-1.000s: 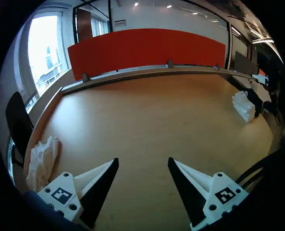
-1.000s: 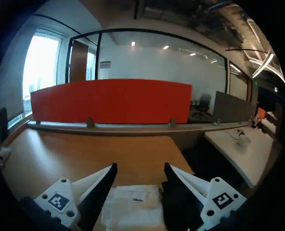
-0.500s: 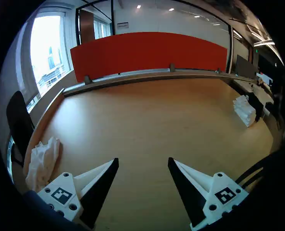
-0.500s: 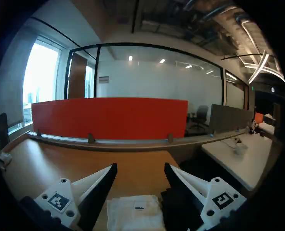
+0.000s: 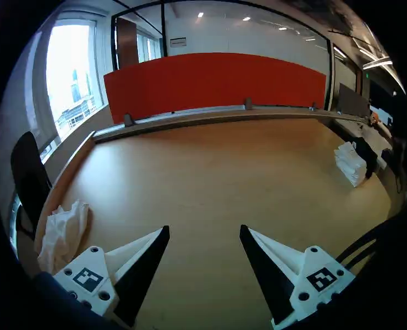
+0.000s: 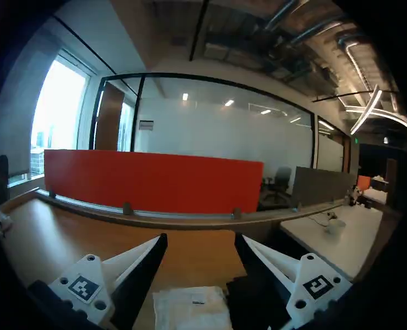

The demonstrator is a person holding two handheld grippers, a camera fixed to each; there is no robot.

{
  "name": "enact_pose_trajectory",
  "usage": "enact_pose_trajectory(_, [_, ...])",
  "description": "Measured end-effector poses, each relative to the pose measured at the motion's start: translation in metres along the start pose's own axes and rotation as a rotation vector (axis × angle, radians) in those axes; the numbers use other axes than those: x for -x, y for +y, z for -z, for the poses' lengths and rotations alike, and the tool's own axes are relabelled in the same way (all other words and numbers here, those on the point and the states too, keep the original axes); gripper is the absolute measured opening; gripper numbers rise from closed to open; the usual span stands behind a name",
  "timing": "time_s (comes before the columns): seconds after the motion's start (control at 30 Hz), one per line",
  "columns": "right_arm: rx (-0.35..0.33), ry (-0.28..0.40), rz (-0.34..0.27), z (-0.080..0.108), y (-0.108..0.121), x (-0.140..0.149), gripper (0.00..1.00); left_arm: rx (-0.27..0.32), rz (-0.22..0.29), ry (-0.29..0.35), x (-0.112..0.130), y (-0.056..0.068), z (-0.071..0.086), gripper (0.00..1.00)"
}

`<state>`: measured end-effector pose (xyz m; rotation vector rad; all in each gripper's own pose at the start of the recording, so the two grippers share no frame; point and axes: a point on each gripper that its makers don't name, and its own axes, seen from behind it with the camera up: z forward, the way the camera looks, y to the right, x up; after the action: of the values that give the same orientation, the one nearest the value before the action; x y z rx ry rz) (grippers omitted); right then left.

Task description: Fold towel

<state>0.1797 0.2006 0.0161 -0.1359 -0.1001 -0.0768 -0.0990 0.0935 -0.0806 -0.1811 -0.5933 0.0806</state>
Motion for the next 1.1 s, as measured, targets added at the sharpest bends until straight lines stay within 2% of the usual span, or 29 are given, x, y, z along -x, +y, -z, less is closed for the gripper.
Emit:
enact_pose_trajectory(0.2, [-0.02, 0.003, 0.012, 0.002, -0.017, -0.004, 0.95, -0.025, 0.029, 0.045, -0.012, -0.011, 0.002, 0.95])
enact_pose_trajectory(0.57, [-0.055, 0.004, -0.006, 0.008, -0.052, -0.016, 0.94, -0.038, 0.1, 0.216, -0.059, -0.024, 0.003, 0.95])
enact_pose_trajectory(0.8, [-0.068, 0.024, -0.024, 0.011, -0.077, -0.027, 0.95, -0.072, 0.127, 0.304, -0.087, -0.042, 0.003, 0.95])
enact_pose_trajectory(1.1, [-0.09, 0.043, -0.058, 0.015, -0.122, -0.043, 0.95, -0.116, 0.142, 0.415, -0.124, -0.066, 0.005, 0.94])
